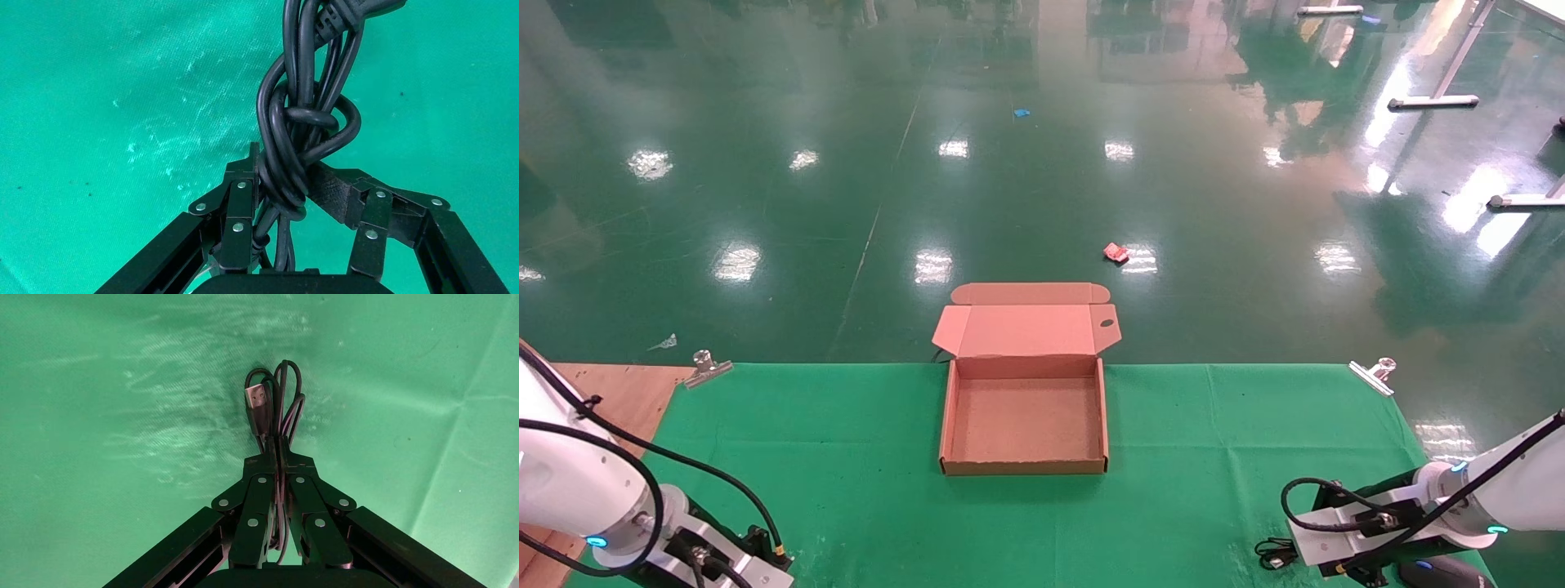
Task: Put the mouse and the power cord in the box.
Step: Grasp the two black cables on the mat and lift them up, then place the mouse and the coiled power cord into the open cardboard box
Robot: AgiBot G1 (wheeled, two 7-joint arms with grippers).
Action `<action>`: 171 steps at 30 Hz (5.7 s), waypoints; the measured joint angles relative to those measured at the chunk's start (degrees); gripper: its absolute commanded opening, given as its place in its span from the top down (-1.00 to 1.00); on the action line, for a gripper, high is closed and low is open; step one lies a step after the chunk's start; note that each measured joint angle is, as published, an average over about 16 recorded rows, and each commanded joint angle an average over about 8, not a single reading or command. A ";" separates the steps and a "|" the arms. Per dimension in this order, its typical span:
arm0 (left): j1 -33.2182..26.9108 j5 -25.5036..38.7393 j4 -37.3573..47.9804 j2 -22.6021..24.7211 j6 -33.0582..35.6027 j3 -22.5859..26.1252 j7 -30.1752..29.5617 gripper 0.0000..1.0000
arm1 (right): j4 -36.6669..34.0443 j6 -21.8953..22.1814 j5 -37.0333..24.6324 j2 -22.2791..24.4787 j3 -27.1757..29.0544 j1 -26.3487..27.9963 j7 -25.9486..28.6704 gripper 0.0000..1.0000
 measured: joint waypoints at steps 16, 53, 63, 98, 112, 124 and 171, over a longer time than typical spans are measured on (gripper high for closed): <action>-9.17 0.75 -0.50 0.51 4.62 0.52 -3.04 1.00 | 0.58 -13.74 2.54 2.00 1.75 7.11 -1.32 1.00; -26.11 -6.75 -14.85 9.01 0.28 -1.92 -20.15 1.00 | 3.88 -20.77 10.33 -11.10 6.89 28.31 7.65 1.00; -21.71 -7.29 -17.58 9.45 -5.15 0.35 -23.73 1.00 | 3.78 -21.38 10.60 -10.45 6.87 28.57 7.53 1.00; 0.74 -7.20 -34.52 9.93 -36.66 21.64 -54.00 0.89 | 0.63 -21.74 10.88 -5.53 7.02 27.47 2.26 1.00; 0.09 -12.05 -34.45 9.83 -37.12 24.25 -52.75 -1.00 | 0.18 -21.39 10.92 -6.32 7.04 26.45 1.69 1.00; -0.38 -14.70 -33.83 9.84 -37.77 26.12 -51.69 -1.00 | 0.14 -21.63 11.16 -7.78 7.20 26.17 1.88 1.00; -3.47 -46.07 -24.10 -8.42 -14.41 10.97 -19.18 -1.00 | 24.23 6.86 18.15 -13.33 -3.57 6.64 14.40 1.00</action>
